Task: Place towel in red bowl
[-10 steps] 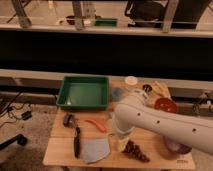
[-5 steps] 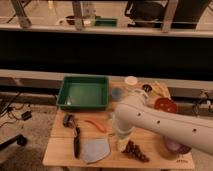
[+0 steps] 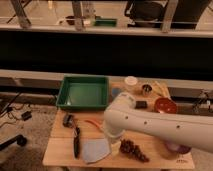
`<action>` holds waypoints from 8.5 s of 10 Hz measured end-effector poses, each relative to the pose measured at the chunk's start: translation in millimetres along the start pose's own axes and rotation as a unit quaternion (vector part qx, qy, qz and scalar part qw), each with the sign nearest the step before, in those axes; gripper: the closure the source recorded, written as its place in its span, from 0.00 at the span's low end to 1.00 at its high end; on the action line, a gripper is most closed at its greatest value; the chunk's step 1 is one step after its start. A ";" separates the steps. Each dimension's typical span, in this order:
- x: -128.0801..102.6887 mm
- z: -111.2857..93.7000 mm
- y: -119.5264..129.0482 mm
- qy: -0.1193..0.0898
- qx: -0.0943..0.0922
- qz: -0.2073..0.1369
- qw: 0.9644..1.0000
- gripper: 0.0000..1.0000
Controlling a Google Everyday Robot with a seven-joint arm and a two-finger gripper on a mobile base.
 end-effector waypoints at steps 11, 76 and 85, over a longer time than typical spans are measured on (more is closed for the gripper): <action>-60.1 73.5 -17.7 -0.029 -0.012 -0.084 0.996 0.20; 197.7 -77.3 -54.8 -0.088 0.158 0.160 0.970 0.87; 256.7 -87.7 -48.1 -0.070 0.188 0.222 0.954 0.87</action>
